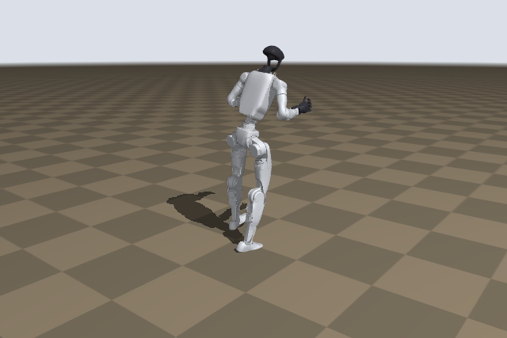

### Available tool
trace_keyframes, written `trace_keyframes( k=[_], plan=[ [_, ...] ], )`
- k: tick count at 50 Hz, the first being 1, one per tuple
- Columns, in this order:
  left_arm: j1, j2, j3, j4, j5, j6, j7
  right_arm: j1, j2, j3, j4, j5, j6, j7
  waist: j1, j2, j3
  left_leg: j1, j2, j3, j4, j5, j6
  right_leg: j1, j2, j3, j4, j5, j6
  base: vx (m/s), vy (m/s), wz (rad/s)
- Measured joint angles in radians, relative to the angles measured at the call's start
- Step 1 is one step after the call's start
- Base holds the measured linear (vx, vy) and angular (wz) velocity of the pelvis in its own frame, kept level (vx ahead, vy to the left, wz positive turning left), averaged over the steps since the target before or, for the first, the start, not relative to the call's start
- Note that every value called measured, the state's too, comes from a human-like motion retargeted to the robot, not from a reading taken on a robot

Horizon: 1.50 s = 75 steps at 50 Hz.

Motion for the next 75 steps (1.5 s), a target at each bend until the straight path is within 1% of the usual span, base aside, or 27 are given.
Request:
trace_keyframes(
  k=[5,9,12,15,18,20,23,25,27,30,32,34,37,40,44,45,48,50,53,56,60,62,65,68,70,72,75],
  plan=[
    [0.014,-0.003,0.015,-0.012,0.003,-0.003,-0.007,-0.001,-0.006,0.007,-0.001,0.004,0.001,0.008,0.017,-0.014,-0.038,-0.008,0.023,0.093,0.0,0.001,-0.026,0.035,0.008,0.006,0.021,-0.01,-0.01,0.36,0.16,-0.16],
    [0.006,0.004,0.019,-0.015,0.006,0.0,-0.011,-0.003,0.0,0.017,0.005,0.003,0.005,0.017,0.027,-0.028,-0.062,0.022,0.034,0.11,0.0,0.03,-0.011,0.07,0.015,0.012,0.039,-0.001,-0.032,0.38,0.21,-0.11],
    [-0.004,0.014,0.016,-0.014,0.008,0.006,-0.012,0.0,0.014,0.025,0.007,0.002,0.009,0.025,0.03,-0.04,-0.07,0.06,0.039,0.097,0.0,0.039,0.012,0.082,0.018,0.018,0.089,0.03,-0.064,0.39,0.24,-0.02],
    [-0.013,0.027,0.009,-0.012,0.012,0.015,-0.011,0.005,0.034,0.033,0.007,0.005,0.011,0.035,0.031,-0.048,-0.069,0.104,0.043,0.081,0.0,0.025,0.037,0.054,0.017,0.021,0.214,0.091,-0.104,0.38,0.25,0.05],
    [-0.03,0.043,-0.001,-0.004,0.013,0.024,-0.007,0.0,0.054,0.039,0.009,0.01,0.011,0.042,0.034,-0.063,-0.067,0.138,0.039,0.073,0.0,0.001,0.065,-0.029,-0.003,0.009,0.411,0.156,-0.129,0.36,0.23,0.05],
    [-0.029,0.053,-0.007,-0.005,0.011,0.029,-0.003,0.005,0.062,0.045,0.006,0.01,0.012,0.042,0.038,-0.071,-0.067,0.16,0.037,0.071,0.006,-0.018,0.081,-0.082,-0.022,-0.013,0.525,0.18,-0.143,0.35,0.2,0.02],
    [-0.03,0.063,-0.012,-0.004,0.001,0.034,0.0,0.006,0.064,0.05,0.002,0.012,0.014,0.041,0.04,-0.084,-0.061,0.17,0.035,0.066,0.062,-0.065,0.092,-0.137,-0.058,-0.061,0.618,0.148,-0.166,0.34,0.17,0.09],
    [-0.028,0.064,-0.014,-0.004,-0.006,0.036,0.0,0.005,0.06,0.053,-0.001,0.015,0.014,0.042,0.037,-0.089,-0.056,0.172,0.035,0.061,0.104,-0.094,0.094,-0.157,-0.069,-0.091,0.617,0.11,-0.178,0.32,0.15,0.17],
    [-0.024,0.06,-0.013,-0.003,-0.012,0.036,0.0,0.004,0.054,0.055,-0.005,0.018,0.013,0.044,0.031,-0.092,-0.05,0.175,0.035,0.056,0.142,-0.119,0.094,-0.168,-0.067,-0.114,0.563,0.083,-0.18,0.31,0.13,0.21],
    [-0.026,0.046,-0.007,0.006,-0.023,0.032,0.002,-0.013,0.044,0.057,-0.005,0.022,0.013,0.045,0.017,-0.093,-0.036,0.177,0.033,0.047,0.192,-0.153,0.095,-0.176,-0.051,-0.142,0.415,0.073,-0.173,0.29,0.09,0.23],
    [-0.025,0.035,-0.004,0.011,-0.028,0.028,0.006,-0.022,0.04,0.059,-0.004,0.022,0.012,0.043,0.006,-0.095,-0.025,0.183,0.028,0.042,0.211,-0.17,0.096,-0.176,-0.038,-0.154,0.283,0.094,-0.159,0.28,0.06,0.23],
    [-0.025,0.026,-0.002,0.015,-0.03,0.024,0.011,-0.031,0.038,0.062,-0.004,0.02,0.014,0.038,-0.006,-0.1,-0.012,0.193,0.017,0.036,0.223,-0.184,0.096,-0.173,-0.028,-0.158,0.141,0.137,-0.137,0.28,0.03,0.28],
    [-0.026,0.013,-0.007,0.022,-0.024,0.016,0.016,-0.039,0.039,0.065,-0.002,0.017,0.016,0.03,-0.027,-0.112,0.013,0.217,-0.008,0.023,0.229,-0.202,0.092,-0.166,-0.023,-0.144,-0.061,0.222,-0.079,0.29,0.0,0.38],
    [-0.026,0.006,-0.023,0.025,-0.012,0.007,0.013,-0.037,0.042,0.065,-0.001,0.017,0.016,0.023,-0.047,-0.122,0.041,0.255,-0.033,0.005,0.223,-0.216,0.08,-0.165,-0.027,-0.118,-0.213,0.278,0.005,0.32,-0.09,0.39],
    [-0.046,0.016,-0.044,0.031,0.0,0.002,0.003,-0.047,0.052,0.06,0.001,0.019,0.015,0.02,-0.028,-0.102,0.06,0.274,0.043,0.022,0.232,-0.23,0.002,-0.214,0.079,-0.114,-0.318,0.258,0.013,0.31,-0.43,0.0],
    [-0.056,0.017,-0.051,0.034,0.001,0.002,0.001,-0.053,0.052,0.056,0.004,0.019,0.015,0.019,-0.027,-0.096,0.065,0.277,0.055,0.021,0.231,-0.23,-0.012,-0.226,0.095,-0.122,-0.327,0.241,0.013,0.33,-0.38,0.23],
    [-0.072,0.017,-0.066,0.04,0.002,0.002,-0.008,-0.059,0.051,0.049,0.009,0.018,0.014,0.016,-0.03,-0.073,0.065,0.291,0.063,0.012,0.22,-0.227,-0.033,-0.242,0.102,-0.16,-0.327,0.21,0.013,0.37,-0.26,0.33],
    [-0.082,0.011,-0.072,0.045,0.001,0.002,-0.015,-0.064,0.047,0.045,0.013,0.017,0.013,0.012,-0.038,-0.056,0.063,0.302,0.058,-0.003,0.208,-0.216,-0.037,-0.236,0.091,-0.19,-0.327,0.222,0.013,0.41,-0.2,0.44],
    [-0.08,0.002,-0.075,0.049,-0.007,0.005,-0.024,-0.064,0.043,0.042,0.019,0.012,0.014,0.004,-0.04,-0.031,0.055,0.311,0.051,-0.029,0.227,-0.195,-0.025,-0.211,0.072,-0.215,-0.327,0.274,0.013,0.45,-0.18,0.34],
    [-0.066,-0.013,-0.069,0.047,-0.029,0.012,-0.029,-0.056,0.037,0.036,0.022,0.006,0.019,-0.004,-0.039,-0.006,0.046,0.293,0.047,-0.054,0.312,-0.163,0.012,-0.176,0.048,-0.214,-0.319,0.294,0.013,0.49,-0.11,0.23],
    [-0.027,-0.028,-0.057,0.029,-0.058,0.025,-0.031,-0.025,0.031,0.027,0.016,-0.002,0.025,-0.005,-0.034,0.018,0.019,0.216,0.05,-0.049,0.523,-0.121,0.079,-0.145,0.007,-0.195,-0.265,0.248,0.013,0.48,-0.05,0.15],
    [0.003,-0.03,-0.054,0.014,-0.065,0.027,-0.031,0.001,0.033,0.025,0.008,-0.007,0.027,-0.002,-0.027,0.021,0.0,0.177,0.057,-0.012,0.621,-0.124,0.109,-0.128,-0.009,-0.185,-0.248,0.225,0.013,0.43,-0.06,0.07],
    [0.018,-0.045,-0.039,0.0,-0.077,0.032,-0.031,0.01,0.02,0.022,0.001,-0.005,0.035,0.008,-0.042,0.018,-0.021,0.114,0.058,0.052,0.706,-0.164,0.154,-0.124,-0.044,-0.187,-0.217,0.191,0.013,0.38,-0.1,0.23],
    [0.027,-0.06,-0.026,-0.005,-0.088,0.029,-0.03,0.01,0.012,0.031,0.002,-0.009,0.045,0.016,-0.046,0.007,-0.029,0.091,0.042,0.131,0.671,-0.211,0.177,-0.117,-0.066,-0.174,-0.196,0.165,0.013,0.34,-0.12,-0.06],
    [0.031,-0.069,-0.02,-0.008,-0.095,0.024,-0.026,0.008,0.009,0.039,0.003,-0.015,0.05,0.019,-0.045,0.001,-0.028,0.09,0.016,0.166,0.594,-0.217,0.179,-0.111,-0.074,-0.16,-0.182,0.149,0.013,0.32,-0.1,-0.31],
    [0.023,-0.08,-0.012,-0.004,-0.101,0.018,-0.019,-0.006,0.005,0.048,0.009,-0.018,0.053,0.02,-0.043,-0.003,-0.015,0.105,-0.027,0.171,0.46,-0.182,0.17,-0.104,-0.081,-0.141,-0.162,0.13,0.013,0.31,-0.07,-0.45],
    [0.024,-0.087,-0.003,-0.003,-0.1,0.008,-0.011,-0.014,0.007,0.059,0.015,-0.02,0.051,0.018,-0.035,0.004,0.0,0.12,-0.069,0.138,0.268,-0.12,0.146,-0.089,-0.069,-0.114,-0.133,0.102,0.013,0.31,-0.03,-0.58]
  ],
)
